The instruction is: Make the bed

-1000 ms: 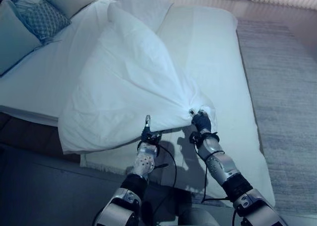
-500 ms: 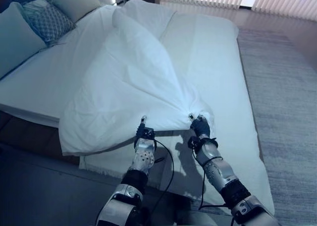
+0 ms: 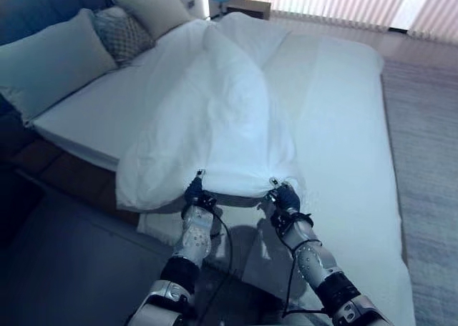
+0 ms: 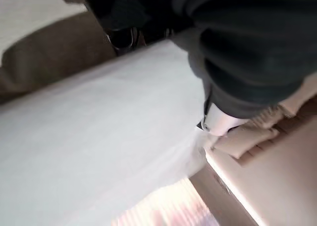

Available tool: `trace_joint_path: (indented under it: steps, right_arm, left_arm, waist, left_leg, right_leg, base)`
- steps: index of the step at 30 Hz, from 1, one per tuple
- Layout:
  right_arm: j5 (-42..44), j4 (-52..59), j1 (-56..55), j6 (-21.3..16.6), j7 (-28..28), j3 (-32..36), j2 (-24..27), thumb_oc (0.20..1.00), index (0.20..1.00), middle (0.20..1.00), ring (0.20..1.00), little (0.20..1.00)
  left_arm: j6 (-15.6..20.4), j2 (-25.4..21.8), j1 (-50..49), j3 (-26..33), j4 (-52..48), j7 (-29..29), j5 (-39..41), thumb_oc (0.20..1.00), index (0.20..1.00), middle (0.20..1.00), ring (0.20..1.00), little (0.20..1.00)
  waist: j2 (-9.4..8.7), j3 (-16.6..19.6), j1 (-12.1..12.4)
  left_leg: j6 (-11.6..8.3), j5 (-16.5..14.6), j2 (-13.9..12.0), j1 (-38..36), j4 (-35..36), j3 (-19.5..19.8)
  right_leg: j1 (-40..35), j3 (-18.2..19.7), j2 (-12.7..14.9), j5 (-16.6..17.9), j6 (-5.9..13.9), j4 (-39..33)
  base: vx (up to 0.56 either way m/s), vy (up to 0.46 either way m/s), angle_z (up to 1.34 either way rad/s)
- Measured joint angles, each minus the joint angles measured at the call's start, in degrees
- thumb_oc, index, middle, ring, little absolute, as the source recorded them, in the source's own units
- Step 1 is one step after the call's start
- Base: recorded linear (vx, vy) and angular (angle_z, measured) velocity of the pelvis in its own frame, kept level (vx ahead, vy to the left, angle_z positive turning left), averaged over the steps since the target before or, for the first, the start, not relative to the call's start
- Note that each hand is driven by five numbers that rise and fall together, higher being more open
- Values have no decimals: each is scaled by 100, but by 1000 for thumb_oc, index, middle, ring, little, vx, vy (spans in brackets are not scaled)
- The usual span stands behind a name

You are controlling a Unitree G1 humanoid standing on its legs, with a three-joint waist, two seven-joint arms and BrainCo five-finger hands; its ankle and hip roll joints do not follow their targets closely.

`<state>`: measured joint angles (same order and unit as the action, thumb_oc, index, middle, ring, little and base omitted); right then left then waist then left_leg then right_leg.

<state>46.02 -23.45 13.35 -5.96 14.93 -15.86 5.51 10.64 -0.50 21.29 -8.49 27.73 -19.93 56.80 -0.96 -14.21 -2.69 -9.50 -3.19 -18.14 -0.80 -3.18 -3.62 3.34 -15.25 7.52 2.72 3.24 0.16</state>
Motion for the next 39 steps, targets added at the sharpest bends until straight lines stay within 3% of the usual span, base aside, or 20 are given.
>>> trace_joint_path:
  steps: [4, 5, 8, 10, 11, 12, 14, 15, 16, 17, 18, 20, 22, 23, 26, 31, 33, 34, 35, 39]
  right_arm:
    - [264, 209, -176, 2, -149, 37, 183, 200, 200, 200, 200, 200]
    - [277, 253, -293, 1, -222, 57, 163, 200, 200, 200, 200, 200]
    - [296, 239, -591, 25, -255, -45, -147, 200, 200, 200, 200, 200]
    - [316, 177, -524, 13, -228, -48, -519, 200, 200, 200, 200, 200]
    - [358, 186, -538, 11, -235, -61, -582, 200, 200, 200, 200, 200]
    - [434, 192, -502, 12, -236, -62, -551, 200, 200, 200, 200, 200]
    - [504, 321, -376, 0, -271, -97, -486, 200, 200, 200, 200, 200]
    - [534, 328, -270, 0, -312, -112, -476, 200, 200, 200, 200, 200]
    - [535, 264, -162, -5, -358, -140, -376, 200, 200, 200, 200, 200]
    - [545, 272, -7, -17, -338, -206, -247, 200, 200, 200, 200, 200]
    - [547, 367, -89, -57, -333, -217, -24, 200, 200, 200, 200, 200]
    - [650, 368, -282, -127, -261, -203, 260, 200, 200, 200, 200, 200]
    - [662, 359, -311, -217, -233, -215, 177, 200, 200, 200, 200, 200]
    - [662, 308, -267, -221, -223, -235, 52, 200, 200, 200, 200, 200]
    - [655, 170, -375, -168, -248, -282, 52, 200, 200, 200, 200, 200]
    - [645, 183, -402, -82, -269, -279, 98, 200, 200, 200, 200, 200]
    - [645, 191, -411, -24, -269, -245, 196, 200, 200, 200, 200, 200]
    - [644, 208, -416, -4, -271, -230, 247, 200, 200, 200, 200, 200]
    - [609, 266, -595, 37, -304, -133, 265, 200, 200, 200, 200, 200]
    - [516, 256, -878, 166, -303, -199, -103, 200, 200, 200, 200, 200]
  left_arm:
    - [-17, 2, -69, -170, -193, 182, -155, 200, 200, 200, 200, 200]
    - [-16, -52, -91, -219, -192, 253, -218, 200, 200, 200, 200, 200]
    - [-11, -369, -325, -318, -218, 297, -432, 200, 200, 200, 200, 200]
    - [1, -610, -459, -219, -207, 285, -431, 200, 200, 200, 200, 200]
    - [1, -595, -460, -158, -267, 272, -431, 200, 200, 200, 200, 200]
    - [1, -571, -384, -156, -338, 278, -432, 200, 200, 200, 200, 200]
    - [4, -557, -343, -161, -692, 270, -454, 200, 200, 200, 200, 200]
    - [21, -710, -325, -143, -697, 241, -505, 200, 200, 200, 200, 200]
    - [21, -729, -338, -107, -745, 242, -621, 200, 200, 200, 200, 200]
    - [2, -704, -322, -77, -779, 239, -656, 200, 200, 200, 200, 200]
    - [-18, -481, -262, -85, -768, 244, -657, 200, 200, 200, 200, 200]
    - [-42, -126, -336, -251, -733, 200, -656, 200, 200, 200, 200, 200]
    - [-48, -185, -320, -284, -753, 239, -662, 200, 200, 200, 200, 200]
    - [-56, -330, -356, -284, -779, 242, -662, 200, 200, 200, 200, 200]
    - [-154, -398, -528, -292, -594, 216, -660, 200, 200, 200, 200, 200]
    - [-153, -439, -435, -324, -567, 198, -662, 200, 200, 200, 200, 200]
    - [-159, -399, -425, -387, -436, 186, -660, 200, 200, 200, 200, 200]
    - [-163, -368, -409, -394, -383, 189, -659, 200, 200, 200, 200, 200]
    - [-151, -291, -420, -464, -245, 229, -673, 200, 200, 200, 200, 200]
    - [-210, -569, -528, -489, -175, 267, -671, 200, 200, 200, 200, 200]
  waist:
    - [105, 53, -12]
    - [-17, 93, -70]
    - [-551, 361, 159]
    - [-481, 335, 372]
    - [-280, 313, 376]
    - [-84, 249, 391]
    - [-76, 300, 370]
    - [-85, 304, 338]
    - [-94, 320, 361]
    - [26, 269, 292]
    - [57, 244, 141]
    - [350, 254, -106]
    - [104, 284, -84]
    - [-191, 284, -38]
    - [14, 293, -13]
    - [43, 354, 24]
    - [67, 364, 29]
    - [99, 370, -18]
    - [20, 390, -26]
    - [-338, 589, 21]
  left_leg:
    - [59, -5, 180, 166, -384, 202]
    - [-261, -73, 429, 158, -477, 101]
    - [44, -245, 835, 478, -1044, -782]
    - [179, -388, 886, 620, -1183, -816]
    - [306, -350, 919, 600, -1001, -674]
    - [368, -207, 866, 526, -781, -391]
    - [359, 173, 967, 368, -127, -186]
    - [355, 371, 930, 237, 70, -159]
    - [295, 306, 1175, 154, -12, -122]
    - [271, 221, 1336, 383, -351, -197]
    - [549, 373, 1788, 439, -233, -295]
    - [1171, 770, 1914, 68, 70, -212]
    - [740, 511, 2058, 167, -389, 21]
    - [604, 419, 2205, 354, -841, 78]
    - [186, -97, 1792, 841, -1844, 284]
    - [193, -185, 531, 721, -779, 1301]
    - [231, -157, 283, 729, -533, 1072]
    - [272, -118, 248, 733, -481, 955]
    - [-192, 316, 458, 764, -654, 719]
    - [198, 101, 1174, 626, -857, 224]
  right_leg:
    - [309, 53, 666, 81, 439, 396]
    - [276, 86, 1035, 183, 543, 408]
    - [406, -774, 1700, 710, -130, 436]
    - [513, -892, 1803, 1472, -335, 423]
    - [560, -706, 1646, 1193, 11, 842]
    - [696, -592, 1275, 55, 333, 1724]
    - [796, -337, 193, -906, 428, 2640]
    - [486, -335, -352, -1146, -198, 2024]
    - [-36, -404, -441, -1018, -542, 1061]
    - [-184, -286, -335, -843, -436, 911]
    - [-298, -8, -45, -977, -224, 1107]
    - [-139, 357, -36, -1255, 65, 2204]
    - [64, 665, -260, -1287, 142, 1702]
    - [177, 654, -204, -779, -386, 1404]
    - [-15, 658, -153, -619, -387, 1133]
    - [86, 518, -211, -497, -112, 1004]
    - [47, 561, 0, -481, 154, 1054]
    - [17, 568, 147, -476, 307, 1077]
    - [-161, 644, 528, -412, 620, 1056]
    - [-148, 983, 1120, 210, 182, 792]
  base:
    - [15, 621, 9]
    - [-88, 668, 20]
    - [-125, 621, 0]
    - [-29, 635, -7]
    - [21, 465, 51]
    - [57, 564, 89]
    - [44, 380, 72]
    - [18, 240, 14]
    - [18, 335, 8]
    - [18, 290, 26]
    - [10, 149, 58]
    - [6, 129, 87]
    - [-11, 191, 53]
    - [-4, 211, 9]
    - [126, 295, -28]
    - [210, 490, -35]
    - [183, 648, -9]
    - [168, 649, 2]
    - [149, 647, 14]
    - [52, 557, -16]
